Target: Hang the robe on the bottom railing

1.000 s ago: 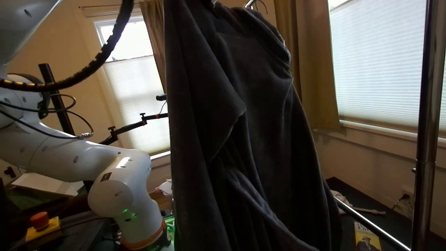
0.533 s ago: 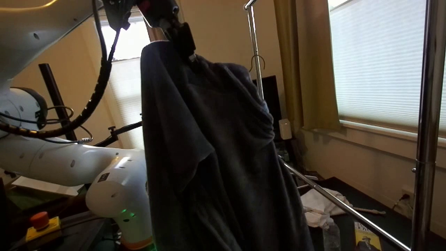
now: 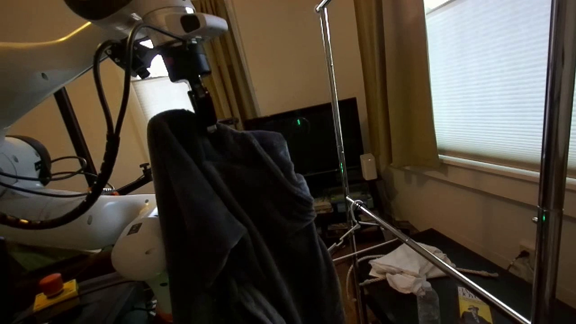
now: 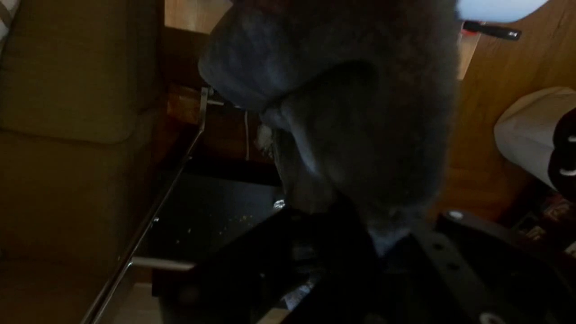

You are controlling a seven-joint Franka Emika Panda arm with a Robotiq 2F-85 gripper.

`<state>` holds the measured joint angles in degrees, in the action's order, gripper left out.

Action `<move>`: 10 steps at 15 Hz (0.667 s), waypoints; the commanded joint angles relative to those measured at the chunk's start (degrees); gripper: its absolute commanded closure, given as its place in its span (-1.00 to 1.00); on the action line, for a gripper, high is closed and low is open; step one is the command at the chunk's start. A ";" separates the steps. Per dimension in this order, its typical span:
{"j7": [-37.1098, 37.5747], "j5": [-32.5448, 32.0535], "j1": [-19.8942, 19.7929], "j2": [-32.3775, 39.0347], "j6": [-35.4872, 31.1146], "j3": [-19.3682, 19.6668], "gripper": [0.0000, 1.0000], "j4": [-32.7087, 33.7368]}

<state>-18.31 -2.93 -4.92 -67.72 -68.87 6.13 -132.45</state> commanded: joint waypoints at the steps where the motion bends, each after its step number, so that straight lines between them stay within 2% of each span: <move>1: 3.30 0.64 3.19 -1.70 1.88 1.25 0.97 -2.31; 2: 2.92 -0.74 3.57 -1.64 1.71 0.89 0.87 -2.18; 10: 3.28 -0.53 4.37 -1.43 1.67 1.45 0.87 -3.05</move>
<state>-16.85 -2.75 -2.88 -68.96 -67.34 6.90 -135.62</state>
